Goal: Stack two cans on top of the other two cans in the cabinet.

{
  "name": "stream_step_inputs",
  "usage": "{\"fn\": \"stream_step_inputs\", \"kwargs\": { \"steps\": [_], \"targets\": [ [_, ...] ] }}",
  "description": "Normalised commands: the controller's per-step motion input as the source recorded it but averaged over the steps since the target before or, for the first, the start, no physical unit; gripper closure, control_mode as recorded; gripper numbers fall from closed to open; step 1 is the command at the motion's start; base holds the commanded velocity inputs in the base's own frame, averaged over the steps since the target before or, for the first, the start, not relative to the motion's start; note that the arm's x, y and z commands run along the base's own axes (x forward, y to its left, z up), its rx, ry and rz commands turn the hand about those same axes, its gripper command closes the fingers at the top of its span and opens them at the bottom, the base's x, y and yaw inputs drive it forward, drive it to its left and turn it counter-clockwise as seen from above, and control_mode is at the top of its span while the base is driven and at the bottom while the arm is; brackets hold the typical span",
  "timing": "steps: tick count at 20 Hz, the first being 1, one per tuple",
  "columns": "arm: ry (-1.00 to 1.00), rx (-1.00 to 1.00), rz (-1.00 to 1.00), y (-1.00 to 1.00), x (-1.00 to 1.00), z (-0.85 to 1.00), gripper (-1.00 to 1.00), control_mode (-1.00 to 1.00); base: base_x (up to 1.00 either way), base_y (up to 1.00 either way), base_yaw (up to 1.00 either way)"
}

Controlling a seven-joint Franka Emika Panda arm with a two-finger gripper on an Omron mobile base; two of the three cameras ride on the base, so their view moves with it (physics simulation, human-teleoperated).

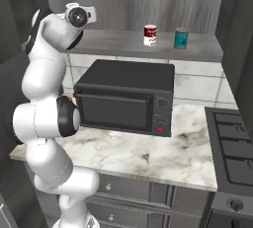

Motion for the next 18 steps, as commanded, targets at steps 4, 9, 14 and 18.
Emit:
{"fn": "stream_step_inputs", "kwargs": {
  "steps": [4,9,14,18],
  "targets": [
    [0.0,0.0,0.0,0.29,0.12,-0.27,1.0,-1.0,0.0,0.0,0.0],
    [0.0,0.0,0.03,0.17,0.27,-0.28,1.0,-1.0,0.0,0.0,0.0],
    [0.0,0.0,0.05,0.02,0.24,-0.18,1.0,-1.0,0.0,0.0,0.0],
    [0.01,0.0,0.05,0.0,0.05,-0.19,1.0,-1.0,0.0,0.0,0.0]
  ]
}}
